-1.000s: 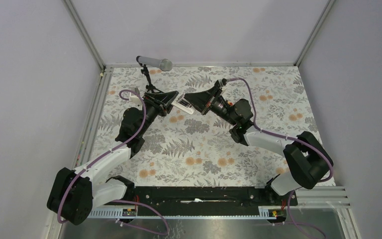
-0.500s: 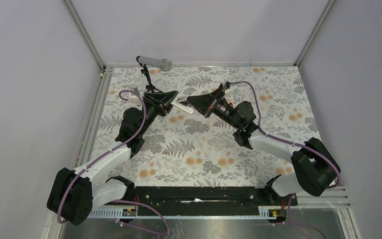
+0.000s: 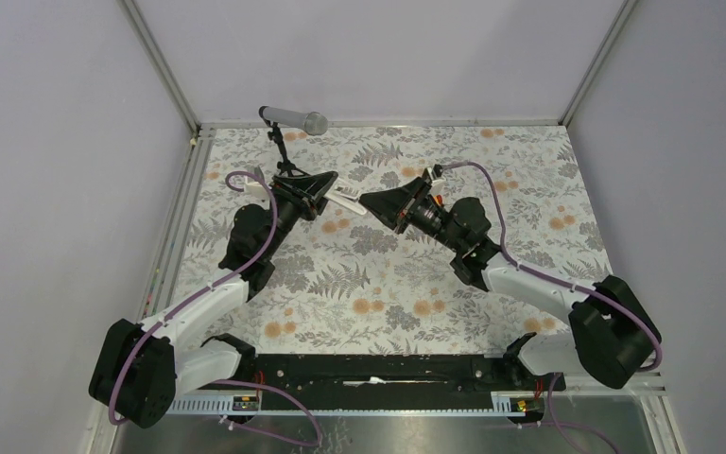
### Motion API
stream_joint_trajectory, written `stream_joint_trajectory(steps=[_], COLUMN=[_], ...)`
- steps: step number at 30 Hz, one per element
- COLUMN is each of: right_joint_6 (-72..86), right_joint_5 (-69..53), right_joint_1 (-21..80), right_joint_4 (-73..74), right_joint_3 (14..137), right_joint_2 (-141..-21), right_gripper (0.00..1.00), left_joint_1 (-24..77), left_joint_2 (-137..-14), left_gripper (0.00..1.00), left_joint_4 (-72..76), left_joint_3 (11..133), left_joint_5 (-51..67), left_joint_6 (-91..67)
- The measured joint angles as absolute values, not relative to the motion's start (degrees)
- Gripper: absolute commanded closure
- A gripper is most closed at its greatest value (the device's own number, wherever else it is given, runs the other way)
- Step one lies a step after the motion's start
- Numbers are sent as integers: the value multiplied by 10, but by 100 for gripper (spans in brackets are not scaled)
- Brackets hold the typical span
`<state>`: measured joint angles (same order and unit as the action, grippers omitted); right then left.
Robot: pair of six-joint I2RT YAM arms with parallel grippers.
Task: Load the batteries into the remote control
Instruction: Load the battery cover into the remote control.
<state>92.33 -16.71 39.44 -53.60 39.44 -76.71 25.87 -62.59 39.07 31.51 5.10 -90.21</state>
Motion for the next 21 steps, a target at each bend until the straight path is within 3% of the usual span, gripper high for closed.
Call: stream_joint_trajectory(steps=[21], right_joint_6=[808], right_joint_5=[-162], right_joint_1=[395], right_joint_4=[-334], right_joint_3=[418], right_joint_2=[-680], right_gripper=[55], left_joint_1=[259], left_joint_2=[-626], left_gripper=[100], left_joint_4=[358], left_joint_3=[315], left_joint_5=[54], left_joint_6=[-886])
